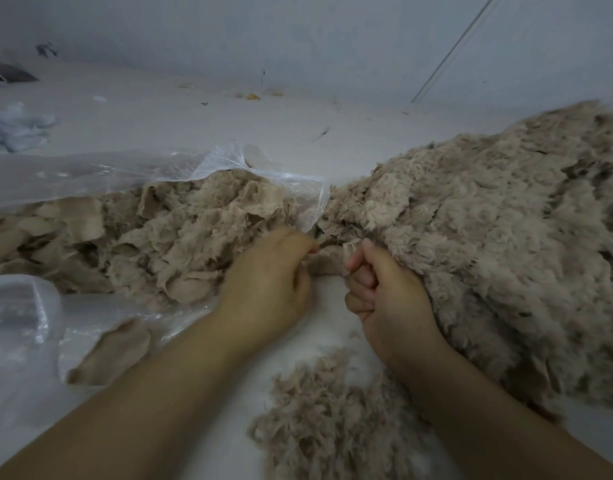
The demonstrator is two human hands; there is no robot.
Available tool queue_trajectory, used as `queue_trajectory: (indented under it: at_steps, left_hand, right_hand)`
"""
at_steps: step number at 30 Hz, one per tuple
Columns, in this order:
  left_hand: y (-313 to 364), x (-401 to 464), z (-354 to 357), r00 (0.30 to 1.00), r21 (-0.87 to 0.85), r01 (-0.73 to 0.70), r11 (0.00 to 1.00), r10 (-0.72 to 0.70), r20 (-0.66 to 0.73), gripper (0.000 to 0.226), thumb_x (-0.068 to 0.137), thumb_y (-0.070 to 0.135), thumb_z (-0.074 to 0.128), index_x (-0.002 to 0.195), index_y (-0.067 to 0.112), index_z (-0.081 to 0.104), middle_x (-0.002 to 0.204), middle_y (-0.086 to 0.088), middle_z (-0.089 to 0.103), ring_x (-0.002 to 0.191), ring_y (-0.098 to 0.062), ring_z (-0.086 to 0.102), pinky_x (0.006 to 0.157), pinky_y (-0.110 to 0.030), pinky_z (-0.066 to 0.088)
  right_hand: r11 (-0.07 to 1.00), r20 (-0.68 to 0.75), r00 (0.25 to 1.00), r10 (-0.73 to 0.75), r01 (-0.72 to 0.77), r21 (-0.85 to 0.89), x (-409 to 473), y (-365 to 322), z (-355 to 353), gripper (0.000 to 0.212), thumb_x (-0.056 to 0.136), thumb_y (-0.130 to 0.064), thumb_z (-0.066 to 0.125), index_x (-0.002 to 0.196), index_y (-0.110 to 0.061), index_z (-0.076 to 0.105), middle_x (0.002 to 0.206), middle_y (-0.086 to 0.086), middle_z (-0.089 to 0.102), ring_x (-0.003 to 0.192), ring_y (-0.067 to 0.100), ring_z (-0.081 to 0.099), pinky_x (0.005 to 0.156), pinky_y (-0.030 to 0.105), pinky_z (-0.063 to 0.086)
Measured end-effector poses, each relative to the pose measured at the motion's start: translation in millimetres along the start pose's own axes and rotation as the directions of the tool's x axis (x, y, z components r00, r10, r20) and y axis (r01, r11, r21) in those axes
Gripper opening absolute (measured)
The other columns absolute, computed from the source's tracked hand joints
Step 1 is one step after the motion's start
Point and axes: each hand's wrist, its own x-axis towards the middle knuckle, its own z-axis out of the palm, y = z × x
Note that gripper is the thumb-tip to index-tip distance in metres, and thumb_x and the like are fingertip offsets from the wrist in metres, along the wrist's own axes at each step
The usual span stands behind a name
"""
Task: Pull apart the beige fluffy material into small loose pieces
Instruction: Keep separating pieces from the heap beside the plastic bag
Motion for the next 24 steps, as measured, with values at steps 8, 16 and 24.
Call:
queue_trajectory:
  at_steps: [8, 16, 24]
  left_hand:
    - [-7, 7, 34, 0.971, -0.132, 0.067, 0.989, -0.034, 0.235, 0.028, 0.09, 0.013, 0.059, 0.116, 0.021, 0.067, 0.107, 0.0, 0.068, 0.096, -0.02, 0.063, 0.077, -0.039, 0.052]
    - [-5, 6, 22, 0.929, -0.5, 0.348, 0.793, -0.363, 0.071, 0.016, 0.092, 0.001, 0.06, 0.08, 0.011, 0.063, 0.068, -0.01, 0.061, 0.059, -0.019, 0.057, 0.057, -0.032, 0.048]
    - [3, 3, 16, 0.877, -0.782, 0.396, 0.482, -0.45, 0.167, 0.017, 0.095, 0.007, 0.058, 0.083, -0.003, 0.065, 0.056, -0.017, 0.058, 0.04, -0.016, 0.054, 0.039, -0.021, 0.042]
  right_hand:
    - [0.999, -0.034, 0.999, 0.035, -0.034, 0.038, 1, -1, 1, 0.041, 0.103, -0.028, 0.043, 0.069, -0.012, 0.061, 0.052, -0.005, 0.035, 0.04, 0.005, 0.027, 0.037, 0.017, 0.028]
    - [0.995, -0.032, 0.997, 0.076, -0.078, -0.069, 5, 1, -1, 0.02, 0.101, -0.017, 0.049, 0.102, -0.007, 0.067, 0.054, -0.007, 0.04, 0.041, 0.004, 0.028, 0.037, 0.017, 0.026]
    - [0.98, 0.009, 1.0, 0.028, -0.026, -0.198, 3, 3, -1, 0.008, 0.095, -0.017, 0.061, 0.089, -0.015, 0.065, 0.05, -0.009, 0.043, 0.04, 0.003, 0.03, 0.038, 0.017, 0.029]
